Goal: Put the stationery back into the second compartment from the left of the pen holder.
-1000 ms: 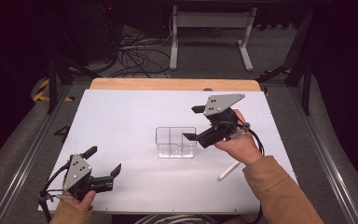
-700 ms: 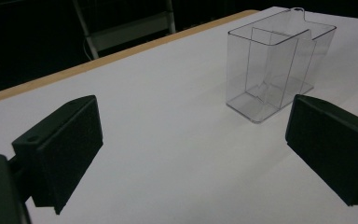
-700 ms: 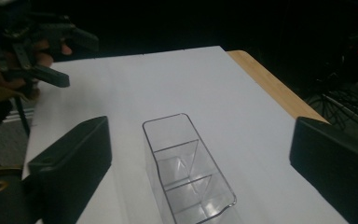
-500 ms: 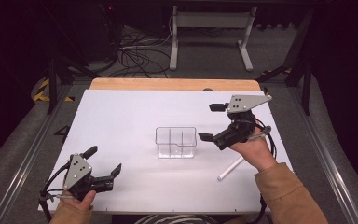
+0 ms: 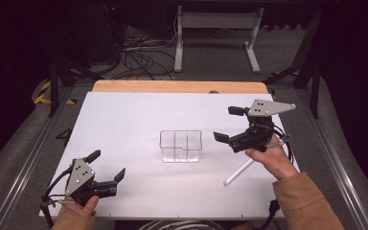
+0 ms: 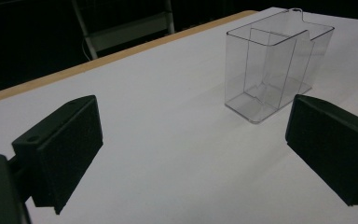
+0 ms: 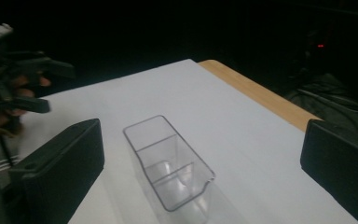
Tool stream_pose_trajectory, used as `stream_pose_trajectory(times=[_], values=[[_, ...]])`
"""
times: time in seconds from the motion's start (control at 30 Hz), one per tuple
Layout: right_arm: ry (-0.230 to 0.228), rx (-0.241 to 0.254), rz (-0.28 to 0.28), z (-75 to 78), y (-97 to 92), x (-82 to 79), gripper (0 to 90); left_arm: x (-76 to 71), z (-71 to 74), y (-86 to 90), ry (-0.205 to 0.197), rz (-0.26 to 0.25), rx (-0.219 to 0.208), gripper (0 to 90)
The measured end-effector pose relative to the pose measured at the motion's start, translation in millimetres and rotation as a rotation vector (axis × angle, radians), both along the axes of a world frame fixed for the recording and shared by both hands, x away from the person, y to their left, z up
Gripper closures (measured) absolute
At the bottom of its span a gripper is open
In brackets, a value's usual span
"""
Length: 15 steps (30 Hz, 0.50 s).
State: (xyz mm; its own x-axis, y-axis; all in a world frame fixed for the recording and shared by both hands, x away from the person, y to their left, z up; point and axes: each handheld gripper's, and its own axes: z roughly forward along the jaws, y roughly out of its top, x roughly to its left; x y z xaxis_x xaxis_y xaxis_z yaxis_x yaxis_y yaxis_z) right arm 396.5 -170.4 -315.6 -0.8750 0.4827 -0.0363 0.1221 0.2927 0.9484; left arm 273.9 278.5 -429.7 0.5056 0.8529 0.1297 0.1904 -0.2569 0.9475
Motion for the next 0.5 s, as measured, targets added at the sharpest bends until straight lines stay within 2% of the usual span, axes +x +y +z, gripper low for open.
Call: stream_pose_trajectory(times=[0.03, 0.13, 0.2, 0.33, 0.4, 0.43, 0.5], values=[[-0.012, -0.011, -0.022, -0.8, -0.1, -2.2, 0.0, 0.0, 0.0, 0.0, 0.000, -0.001, 0.000, 4.6], [-0.019, -0.047, -0.034, -2.6, -4.5, -7.8, 0.0, -0.1, 0.0, -0.3, -0.001, 0.001, 0.001, 4.6], [-0.034, -0.070, -0.020, -2.1, -10.1, -10.4, 0.0, -0.2, 0.0, -0.6, -0.001, 0.002, 0.001, 4.6], [-0.056, -0.095, -0.051, 0.8, -21.3, -14.9, 10.5, -0.1, 0.1, -0.7, -0.001, 0.003, 0.004, 4.6], [-0.033, -0.108, -0.045, 1.1, -27.8, -16.1, 18.6, 0.0, 0.0, -0.8, -0.001, 0.003, 0.004, 4.6], [-0.015, -0.124, -0.039, 1.0, -30.5, -15.5, 17.8, 0.0, -0.1, -0.9, 0.000, 0.003, 0.005, 4.6], [-0.027, -0.139, -0.055, -1.6, -37.0, -17.3, 17.3, 0.1, 0.0, -0.8, -0.001, 0.002, 0.006, 4.6]])
